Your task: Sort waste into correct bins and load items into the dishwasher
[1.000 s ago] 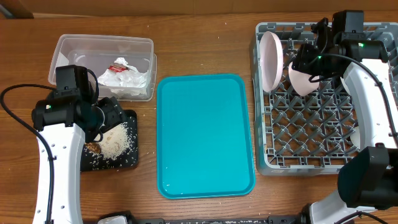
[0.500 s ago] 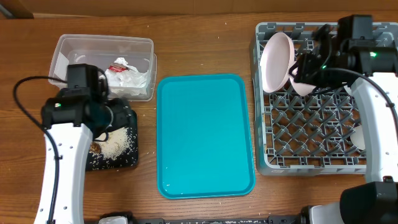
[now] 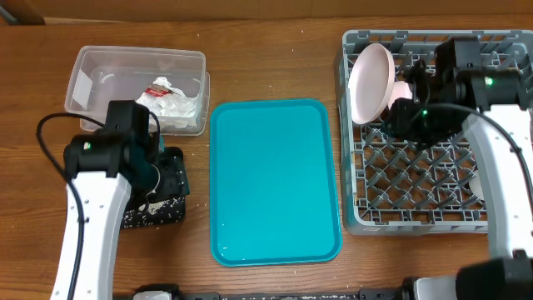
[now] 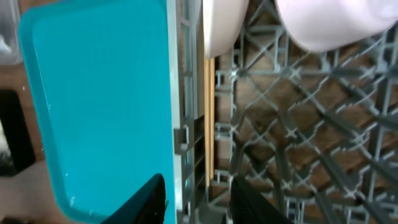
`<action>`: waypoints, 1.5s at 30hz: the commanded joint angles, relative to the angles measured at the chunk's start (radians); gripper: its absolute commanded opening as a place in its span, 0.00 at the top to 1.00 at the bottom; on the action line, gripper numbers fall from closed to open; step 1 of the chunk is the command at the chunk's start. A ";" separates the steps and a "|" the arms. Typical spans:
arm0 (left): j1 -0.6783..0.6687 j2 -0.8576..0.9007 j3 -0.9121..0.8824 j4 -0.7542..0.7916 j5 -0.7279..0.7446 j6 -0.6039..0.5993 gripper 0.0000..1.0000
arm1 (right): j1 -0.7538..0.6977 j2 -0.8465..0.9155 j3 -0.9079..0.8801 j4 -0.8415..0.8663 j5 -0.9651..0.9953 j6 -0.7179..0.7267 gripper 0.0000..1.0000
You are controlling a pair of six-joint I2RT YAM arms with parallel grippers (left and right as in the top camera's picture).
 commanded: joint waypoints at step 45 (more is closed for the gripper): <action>-0.002 -0.615 -0.249 0.260 0.000 -0.113 0.00 | 0.001 -0.954 -0.611 0.309 0.097 0.017 0.00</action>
